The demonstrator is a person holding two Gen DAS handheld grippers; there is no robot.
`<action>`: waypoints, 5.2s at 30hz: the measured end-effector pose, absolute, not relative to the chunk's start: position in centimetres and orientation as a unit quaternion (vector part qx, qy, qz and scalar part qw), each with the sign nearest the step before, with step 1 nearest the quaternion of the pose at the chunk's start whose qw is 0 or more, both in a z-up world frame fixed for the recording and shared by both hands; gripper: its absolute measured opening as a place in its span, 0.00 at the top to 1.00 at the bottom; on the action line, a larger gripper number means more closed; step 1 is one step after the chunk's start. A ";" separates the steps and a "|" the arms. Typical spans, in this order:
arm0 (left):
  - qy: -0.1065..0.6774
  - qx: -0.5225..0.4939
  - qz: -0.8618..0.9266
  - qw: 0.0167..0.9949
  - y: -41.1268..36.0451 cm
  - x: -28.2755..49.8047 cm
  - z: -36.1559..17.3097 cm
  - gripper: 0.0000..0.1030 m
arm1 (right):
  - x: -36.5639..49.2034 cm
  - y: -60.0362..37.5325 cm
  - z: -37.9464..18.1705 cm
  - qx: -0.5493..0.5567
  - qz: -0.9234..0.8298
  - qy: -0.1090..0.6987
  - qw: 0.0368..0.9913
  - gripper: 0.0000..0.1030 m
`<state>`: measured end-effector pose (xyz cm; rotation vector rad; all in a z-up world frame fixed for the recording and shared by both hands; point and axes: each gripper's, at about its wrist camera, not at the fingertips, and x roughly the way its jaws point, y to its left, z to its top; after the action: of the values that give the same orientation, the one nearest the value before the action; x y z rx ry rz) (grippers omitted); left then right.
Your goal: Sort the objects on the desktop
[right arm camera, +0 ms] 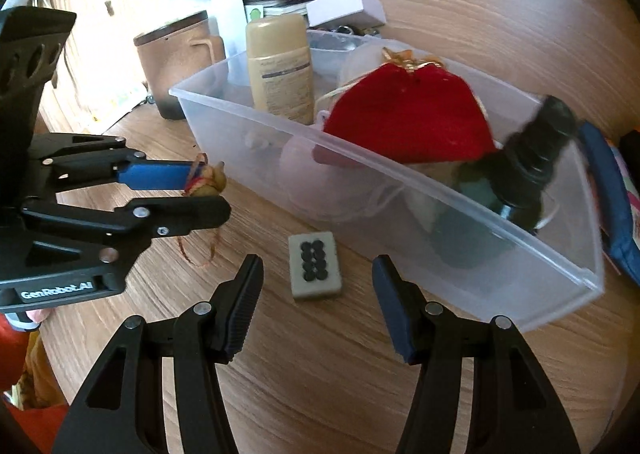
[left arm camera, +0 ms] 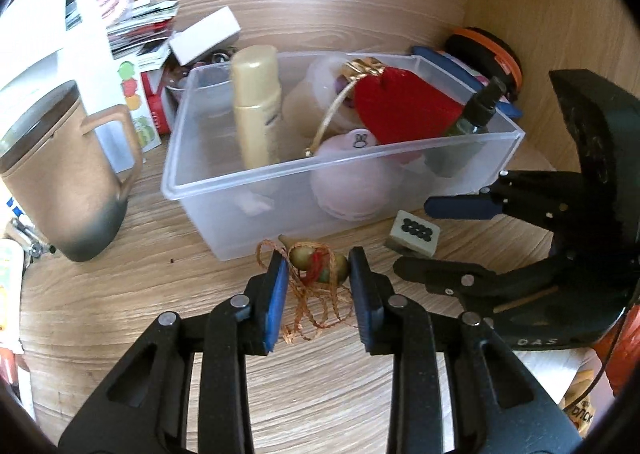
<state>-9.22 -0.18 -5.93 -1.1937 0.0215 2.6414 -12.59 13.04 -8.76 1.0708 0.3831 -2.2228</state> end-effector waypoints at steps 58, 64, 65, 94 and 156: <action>0.047 -0.396 0.897 0.189 4.0 -9.6 -3.2 0.66 | -9.9 20.6 0.5 0.320 -0.880 0.065 0.344 0.78; 0.084 -0.437 0.869 0.216 7.6 -9.9 -6.6 0.58 | -9.8 21.5 -0.1 0.326 -0.882 0.065 0.334 0.78; 0.087 -0.443 0.866 0.214 7.9 -10.0 -7.1 0.58 | -9.9 21.7 -0.2 0.327 -0.883 0.066 0.331 0.78; 0.001 -0.324 0.928 0.183 0.2 -10.8 3.5 0.61 | -10.8 23.2 2.8 0.289 -0.900 0.056 0.323 0.78; 0.001 -0.297 0.952 0.078 -1.0 -9.4 3.7 0.04 | -11.5 22.6 2.4 0.289 -0.923 0.078 0.243 0.14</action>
<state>-9.45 -1.03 3.68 -0.8898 0.0017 2.8493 -11.50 22.56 2.36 0.7910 0.2122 -2.5208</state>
